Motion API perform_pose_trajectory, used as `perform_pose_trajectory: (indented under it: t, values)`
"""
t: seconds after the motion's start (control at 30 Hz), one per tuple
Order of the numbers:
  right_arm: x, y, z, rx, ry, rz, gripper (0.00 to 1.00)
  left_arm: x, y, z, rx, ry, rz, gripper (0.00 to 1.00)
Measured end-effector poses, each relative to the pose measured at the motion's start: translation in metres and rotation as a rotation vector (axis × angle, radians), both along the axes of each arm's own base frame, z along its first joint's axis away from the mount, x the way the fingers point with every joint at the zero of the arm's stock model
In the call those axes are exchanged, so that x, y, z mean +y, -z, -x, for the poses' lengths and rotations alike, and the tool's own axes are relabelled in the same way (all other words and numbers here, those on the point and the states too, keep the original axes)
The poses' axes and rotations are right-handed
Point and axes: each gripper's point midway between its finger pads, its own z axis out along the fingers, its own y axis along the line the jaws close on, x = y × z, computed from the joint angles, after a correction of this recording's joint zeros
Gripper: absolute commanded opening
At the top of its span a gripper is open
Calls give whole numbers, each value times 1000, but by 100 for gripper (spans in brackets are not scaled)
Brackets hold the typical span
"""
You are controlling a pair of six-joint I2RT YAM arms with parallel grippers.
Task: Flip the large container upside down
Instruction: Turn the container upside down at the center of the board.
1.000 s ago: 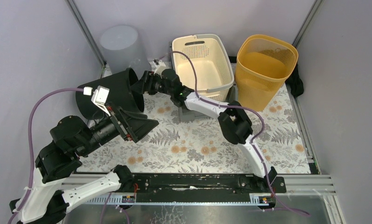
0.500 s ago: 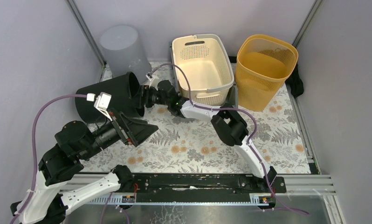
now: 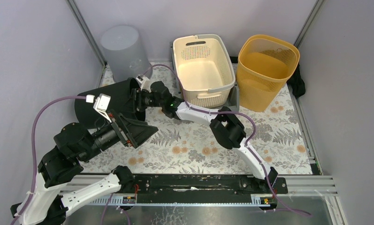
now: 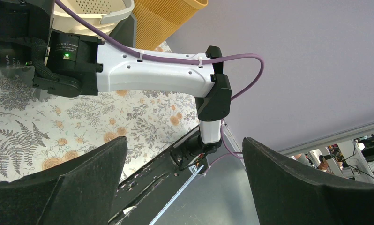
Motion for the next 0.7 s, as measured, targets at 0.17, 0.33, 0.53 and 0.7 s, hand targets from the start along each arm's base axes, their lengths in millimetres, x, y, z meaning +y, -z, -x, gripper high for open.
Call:
perform_pose_trajectory:
  t: [0.17, 0.33, 0.53, 0.7]
  values:
    - [1, 11, 10, 21, -34, 39, 43, 0, 0, 0, 0, 0, 1, 100]
    - [3, 13, 24, 37, -85, 53, 40, 0, 0, 0, 0, 0, 0, 100]
    - [2, 18, 39, 70, -141, 79, 28, 0, 2, 0, 2, 0, -3, 100]
    - [2, 12, 41, 66, -146, 28, 10, 0, 2, 0, 2, 1, -3, 100]
